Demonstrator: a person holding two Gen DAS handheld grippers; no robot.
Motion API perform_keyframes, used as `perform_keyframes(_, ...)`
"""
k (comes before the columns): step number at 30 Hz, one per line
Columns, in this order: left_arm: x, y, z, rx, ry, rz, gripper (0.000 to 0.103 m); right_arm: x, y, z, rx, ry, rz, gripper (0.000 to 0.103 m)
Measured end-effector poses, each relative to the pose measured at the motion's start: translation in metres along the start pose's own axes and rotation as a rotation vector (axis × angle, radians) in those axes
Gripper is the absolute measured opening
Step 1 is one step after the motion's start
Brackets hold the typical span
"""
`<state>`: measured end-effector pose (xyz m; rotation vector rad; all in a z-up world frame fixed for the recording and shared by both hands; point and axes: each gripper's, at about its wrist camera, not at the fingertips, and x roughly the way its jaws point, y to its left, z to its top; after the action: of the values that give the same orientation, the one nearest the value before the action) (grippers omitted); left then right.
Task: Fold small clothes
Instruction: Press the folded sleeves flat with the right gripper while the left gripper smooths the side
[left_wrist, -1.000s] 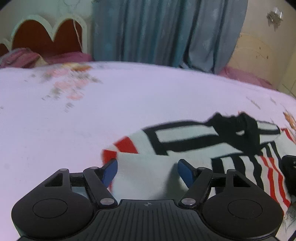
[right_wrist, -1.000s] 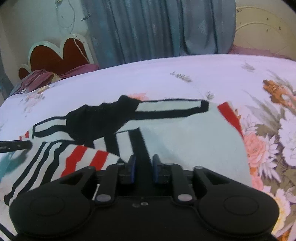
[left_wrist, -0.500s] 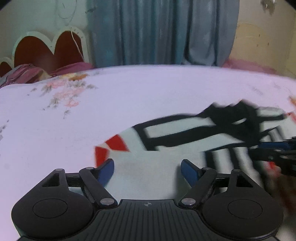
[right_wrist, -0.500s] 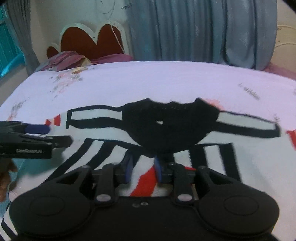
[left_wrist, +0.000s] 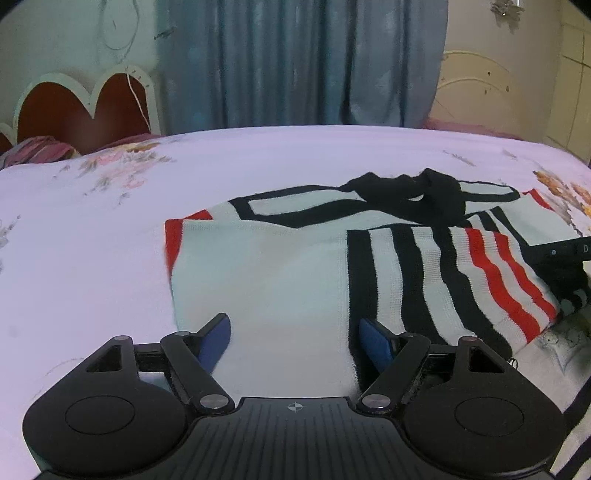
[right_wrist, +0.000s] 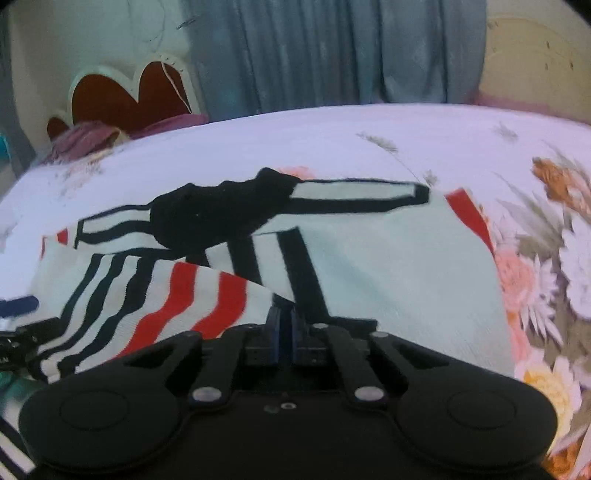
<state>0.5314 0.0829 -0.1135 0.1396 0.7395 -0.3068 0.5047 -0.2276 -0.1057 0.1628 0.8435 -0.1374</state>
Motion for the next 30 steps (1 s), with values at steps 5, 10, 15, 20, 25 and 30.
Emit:
perform_keyframes(5, -0.005, -0.005, 0.023, 0.03, -0.048, 0.034, 0.077, -0.015, 0.032, 0.003, -0.059, -0.071, -0.022, 0.028)
perform_keyframes(10, 0.048, 0.028, 0.054, -0.049, 0.077, 0.038, 0.082, 0.007, 0.007, 0.012, -0.005, -0.006, -0.074, 0.024)
perform_keyframes(15, 0.009, 0.019, 0.052, -0.085, 0.004, -0.017, 0.083, -0.015, 0.018, 0.012, -0.027, -0.061, -0.055, 0.03)
perform_keyframes(20, -0.024, -0.038, 0.011, -0.001, -0.021, -0.05, 0.083, -0.024, 0.056, -0.014, -0.101, -0.035, 0.067, 0.031)
perform_keyframes(25, -0.021, 0.001, -0.023, -0.051, 0.0, 0.0, 0.084, -0.022, 0.048, -0.029, -0.148, 0.002, 0.014, 0.025)
perform_keyframes(30, -0.022, 0.007, -0.023, -0.011, 0.022, 0.029, 0.085, -0.026, 0.007, -0.026, -0.011, 0.01, -0.047, 0.03)
